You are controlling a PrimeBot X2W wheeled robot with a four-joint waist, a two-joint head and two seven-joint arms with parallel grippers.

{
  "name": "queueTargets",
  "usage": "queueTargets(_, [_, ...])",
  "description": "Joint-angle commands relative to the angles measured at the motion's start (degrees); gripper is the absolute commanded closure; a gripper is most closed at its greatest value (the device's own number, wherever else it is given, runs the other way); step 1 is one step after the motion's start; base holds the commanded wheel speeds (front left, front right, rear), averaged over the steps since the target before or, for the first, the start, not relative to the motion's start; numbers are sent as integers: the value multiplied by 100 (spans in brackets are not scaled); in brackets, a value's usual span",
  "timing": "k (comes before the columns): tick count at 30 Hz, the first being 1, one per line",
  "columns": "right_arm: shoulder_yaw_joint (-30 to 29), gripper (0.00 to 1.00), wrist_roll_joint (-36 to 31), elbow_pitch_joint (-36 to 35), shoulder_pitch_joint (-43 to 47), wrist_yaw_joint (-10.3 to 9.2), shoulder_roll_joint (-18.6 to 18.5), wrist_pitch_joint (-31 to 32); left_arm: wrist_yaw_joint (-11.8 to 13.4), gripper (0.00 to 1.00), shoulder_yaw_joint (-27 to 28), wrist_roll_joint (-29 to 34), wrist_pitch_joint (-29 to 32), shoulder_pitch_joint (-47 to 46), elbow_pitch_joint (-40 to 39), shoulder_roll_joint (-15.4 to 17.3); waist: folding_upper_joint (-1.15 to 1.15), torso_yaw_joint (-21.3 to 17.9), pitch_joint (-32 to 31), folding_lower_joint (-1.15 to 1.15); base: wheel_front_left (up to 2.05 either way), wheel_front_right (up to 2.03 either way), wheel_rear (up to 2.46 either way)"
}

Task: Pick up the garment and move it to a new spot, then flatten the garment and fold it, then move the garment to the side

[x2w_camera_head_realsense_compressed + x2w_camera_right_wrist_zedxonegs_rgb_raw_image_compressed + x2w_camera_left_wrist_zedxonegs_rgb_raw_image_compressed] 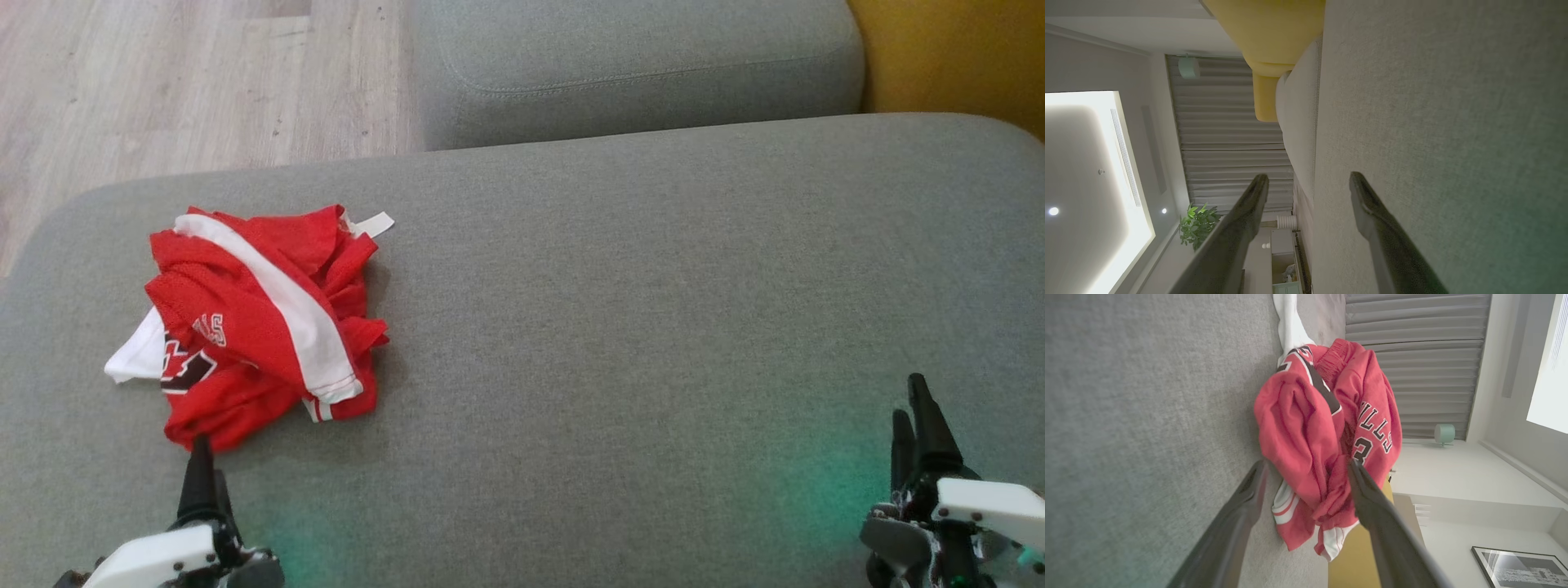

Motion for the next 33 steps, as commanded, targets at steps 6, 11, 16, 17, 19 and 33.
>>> queueTargets(6, [-36, 0, -537, -291, -242, -1, -28, -154, -1, 0, 93, 333, -134, -263, -243, 32, 0, 11, -6, 0, 0, 0, 0])
queueTargets(11, [-54, 0, -1084, -396, -265, -1, -29, -239, 56, 0, 173, 679, -219, -298, -379, 33, 0, 14, -3, 0, 0, 0, 0])
queueTargets(16, [-21, 0, -1697, -549, -273, -1, -31, -323, 203, 0, 137, 1150, -303, -316, -609, 35, 0, 16, 6, 0, 0, 0, 0])
queueTargets(17, [-12, 0, -1819, -582, -275, -1, -31, -340, 240, 0, 118, 1250, -320, -318, -662, 35, 0, 17, 8, 0, 0, 0, 0])
queueTargets(19, [17, 0, -2052, -661, -278, -1, -32, -374, 314, 0, 67, 1450, -354, -320, -766, 36, 0, 20, 13, 0, 0, 0, 0])
queueTargets(33, [368, 0, -3795, -1149, -266, -2, -36, -611, 579, 0, -426, 3004, -592, -402, -1258, 41, 0, 43, 70, 0, 0, 0, 0])
